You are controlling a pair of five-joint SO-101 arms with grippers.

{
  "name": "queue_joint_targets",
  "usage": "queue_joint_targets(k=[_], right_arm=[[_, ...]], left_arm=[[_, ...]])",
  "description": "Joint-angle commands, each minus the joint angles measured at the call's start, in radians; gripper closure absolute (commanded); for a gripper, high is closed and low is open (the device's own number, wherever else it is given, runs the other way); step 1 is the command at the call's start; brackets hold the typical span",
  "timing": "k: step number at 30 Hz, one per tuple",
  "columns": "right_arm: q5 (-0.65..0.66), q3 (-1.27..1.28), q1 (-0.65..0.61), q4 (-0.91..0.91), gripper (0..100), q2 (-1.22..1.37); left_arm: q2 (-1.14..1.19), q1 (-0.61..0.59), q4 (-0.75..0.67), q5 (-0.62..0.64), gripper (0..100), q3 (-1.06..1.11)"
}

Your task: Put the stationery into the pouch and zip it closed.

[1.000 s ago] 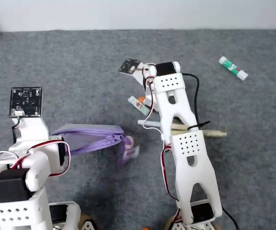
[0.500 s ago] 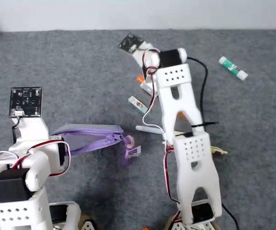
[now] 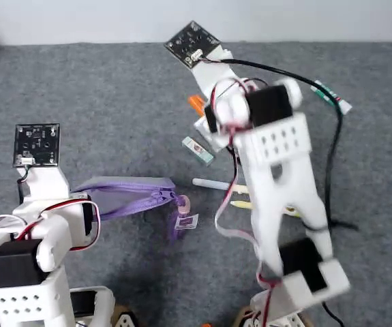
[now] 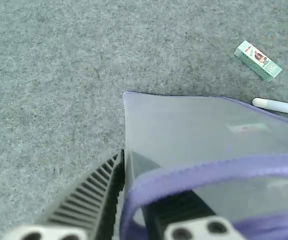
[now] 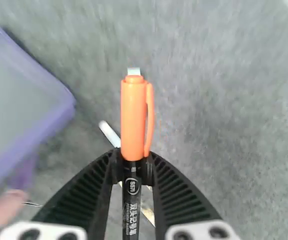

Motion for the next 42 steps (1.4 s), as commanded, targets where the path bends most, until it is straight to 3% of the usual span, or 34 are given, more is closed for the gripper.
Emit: queue_joint_targets(k=[1, 5, 12, 17, 23, 33, 42], right_arm=[[-0.14, 0.0, -0.077, 0.039, 99.1, -0.166], [-0.27, 0.003, -0.147, 0.042, 99.0, -0.222], [-0.278, 0.002, -0.24, 0.041, 99.0, -0.306], [-0.296, 0.002, -0.329, 0.013, 99.0, -0.43], [-0.512, 0.003, -0.329, -0.122, 99.1, -0.483], [-0.546, 0.005, -0.364, -0.475, 99.0, -0.338], [-0.551, 0.005, -0.433, -0.529, 99.0, -0.266]], left_arm=[[0.005, -0.006, -0.017, 0.011, 99, -0.007], [0.005, -0.008, -0.017, 0.011, 99, -0.007], [0.077, -0.008, -0.002, 0.029, 99, -0.013], [0.265, -0.006, 0.068, 0.072, 99, -0.193], [0.376, -0.003, 0.058, 0.074, 99, -0.272], [0.385, -0.005, 0.038, 0.074, 99, -0.272], [0.385, -0.006, 0.038, 0.074, 99, -0.275]])
